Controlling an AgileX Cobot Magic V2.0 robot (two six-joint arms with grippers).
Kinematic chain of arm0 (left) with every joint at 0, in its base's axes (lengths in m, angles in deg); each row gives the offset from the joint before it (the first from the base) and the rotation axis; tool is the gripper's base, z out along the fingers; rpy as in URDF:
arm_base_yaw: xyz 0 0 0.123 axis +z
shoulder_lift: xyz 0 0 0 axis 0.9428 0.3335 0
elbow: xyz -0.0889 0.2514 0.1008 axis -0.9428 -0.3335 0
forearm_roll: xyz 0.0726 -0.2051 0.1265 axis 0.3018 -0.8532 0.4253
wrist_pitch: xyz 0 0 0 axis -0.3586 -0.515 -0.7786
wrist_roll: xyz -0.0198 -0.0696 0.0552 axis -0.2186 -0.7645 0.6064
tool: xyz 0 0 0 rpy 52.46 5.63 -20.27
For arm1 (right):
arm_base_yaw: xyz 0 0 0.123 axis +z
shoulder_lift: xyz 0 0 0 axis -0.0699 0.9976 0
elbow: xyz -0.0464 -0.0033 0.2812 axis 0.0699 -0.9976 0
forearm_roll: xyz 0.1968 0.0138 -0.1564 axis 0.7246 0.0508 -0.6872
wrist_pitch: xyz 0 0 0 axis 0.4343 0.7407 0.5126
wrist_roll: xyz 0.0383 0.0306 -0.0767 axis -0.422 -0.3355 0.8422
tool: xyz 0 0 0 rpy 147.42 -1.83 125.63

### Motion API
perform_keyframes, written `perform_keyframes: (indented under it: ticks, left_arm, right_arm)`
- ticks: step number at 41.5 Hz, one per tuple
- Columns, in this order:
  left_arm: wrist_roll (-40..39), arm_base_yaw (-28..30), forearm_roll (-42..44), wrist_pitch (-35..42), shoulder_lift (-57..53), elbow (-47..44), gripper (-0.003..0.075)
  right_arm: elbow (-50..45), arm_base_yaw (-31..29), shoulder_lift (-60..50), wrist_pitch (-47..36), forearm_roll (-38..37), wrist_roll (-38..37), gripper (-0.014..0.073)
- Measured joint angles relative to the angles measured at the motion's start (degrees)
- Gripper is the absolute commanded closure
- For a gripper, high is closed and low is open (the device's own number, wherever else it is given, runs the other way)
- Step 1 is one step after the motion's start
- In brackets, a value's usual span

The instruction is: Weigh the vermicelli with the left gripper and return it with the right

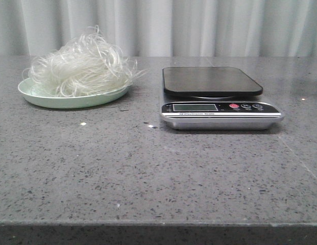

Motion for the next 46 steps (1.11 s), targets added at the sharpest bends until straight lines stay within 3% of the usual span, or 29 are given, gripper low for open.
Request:
perform_keyframes:
  ticks: [16,25,37,46]
  left_arm:
    - [0.00,0.00,-0.36,0.00,0.00,0.00,0.0577]
    - [0.00,0.00,-0.36,0.00,0.00,0.00,0.0577]
    - [0.00,0.00,-0.36,0.00,0.00,0.00,0.0577]
    - [0.00,0.00,-0.36,0.00,0.00,0.00,0.0577]
  right_arm:
    - [-39.67,0.00,-27.48,-25.65,-0.14,0.00,0.0441]
    - [-54.71,0.00,-43.30,-31.47,-0.14,-0.08,0.0441]
    - [-66.87,0.00,-58.30,-35.37,-0.03,-0.08,0.0441]
    - [-68.62,0.00,-60.18,-36.61,-0.03,-0.08,0.0441]
